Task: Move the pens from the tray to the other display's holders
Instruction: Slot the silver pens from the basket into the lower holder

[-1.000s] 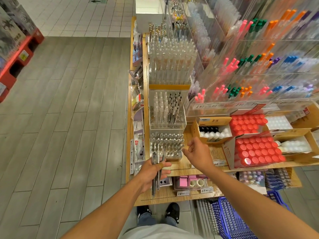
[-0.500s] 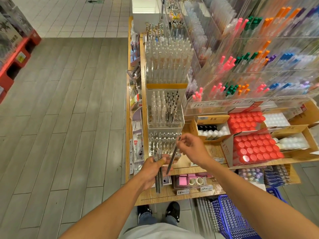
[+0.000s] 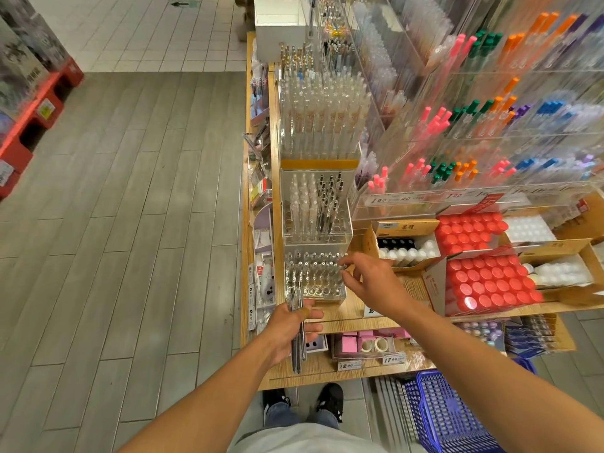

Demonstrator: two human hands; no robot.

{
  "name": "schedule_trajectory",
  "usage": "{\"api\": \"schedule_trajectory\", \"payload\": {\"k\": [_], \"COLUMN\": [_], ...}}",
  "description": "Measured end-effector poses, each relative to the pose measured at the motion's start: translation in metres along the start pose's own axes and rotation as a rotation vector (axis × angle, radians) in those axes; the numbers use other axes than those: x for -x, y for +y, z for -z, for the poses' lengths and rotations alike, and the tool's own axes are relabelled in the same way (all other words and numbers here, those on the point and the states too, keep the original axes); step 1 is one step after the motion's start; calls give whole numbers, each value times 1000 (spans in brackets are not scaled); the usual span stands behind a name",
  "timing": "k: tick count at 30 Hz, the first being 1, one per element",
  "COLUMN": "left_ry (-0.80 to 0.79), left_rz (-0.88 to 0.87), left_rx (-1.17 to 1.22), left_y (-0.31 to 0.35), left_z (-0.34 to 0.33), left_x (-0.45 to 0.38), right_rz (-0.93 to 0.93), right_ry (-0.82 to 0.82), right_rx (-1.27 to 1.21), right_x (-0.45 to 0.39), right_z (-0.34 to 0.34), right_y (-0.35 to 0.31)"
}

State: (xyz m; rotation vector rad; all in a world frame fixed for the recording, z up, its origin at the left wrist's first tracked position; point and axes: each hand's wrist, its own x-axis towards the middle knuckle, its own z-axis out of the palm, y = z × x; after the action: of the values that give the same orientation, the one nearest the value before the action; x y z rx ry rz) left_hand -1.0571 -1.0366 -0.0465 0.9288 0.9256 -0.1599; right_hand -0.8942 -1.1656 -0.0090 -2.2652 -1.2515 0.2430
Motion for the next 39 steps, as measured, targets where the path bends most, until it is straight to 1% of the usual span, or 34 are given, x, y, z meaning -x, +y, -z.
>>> {"api": "schedule_trajectory", "payload": {"k": [3, 6, 9, 14, 18, 24, 26, 28, 29, 30, 32, 34, 38, 39], "left_ry": [5, 8, 3, 2, 2, -19, -44, -72, -89, -107, -149, -200, -266, -277], "left_rz": [0, 1, 8, 11, 13, 11, 7, 4, 1, -2, -3, 7, 14, 13], "left_rx": [3, 5, 10, 8, -1, -5, -8, -17, -26, -36, -58, -73, -64, -52], "left_y": [1, 1, 2, 2, 2, 3, 4, 6, 7, 8, 9, 11, 15, 16], "left_z": [1, 2, 2, 2, 3, 1, 1, -1, -2, -3, -5, -7, -9, -9], "left_x": [-1, -2, -1, -2, -4, -5, -4, -3, -2, -2, 0, 2, 5, 6], "right_rz": [-22, 3, 22, -34, -43, -53, -53, -62, -87, -132, -233, -292, -426, -447], "right_ry": [23, -28, -70, -68, -128, -151, -110, -52, -45, -66, -174, -250, -309, -327], "right_rx": [3, 16, 80, 95, 145, 256, 257, 181, 97, -15, -263, -420, -776, -831], "right_x": [-5, -6, -3, -7, -10, -9, -6, -4, -4, -5, -8, -10, -10, -11], "right_z": [0, -3, -10, -17, -22, -24, -22, -20, -20, -19, -19, -20, -17, -15], "right_y": [-1, -1, 4, 7, 5, 1, -2, -8, -11, -15, -21, -25, -26, -25]}}
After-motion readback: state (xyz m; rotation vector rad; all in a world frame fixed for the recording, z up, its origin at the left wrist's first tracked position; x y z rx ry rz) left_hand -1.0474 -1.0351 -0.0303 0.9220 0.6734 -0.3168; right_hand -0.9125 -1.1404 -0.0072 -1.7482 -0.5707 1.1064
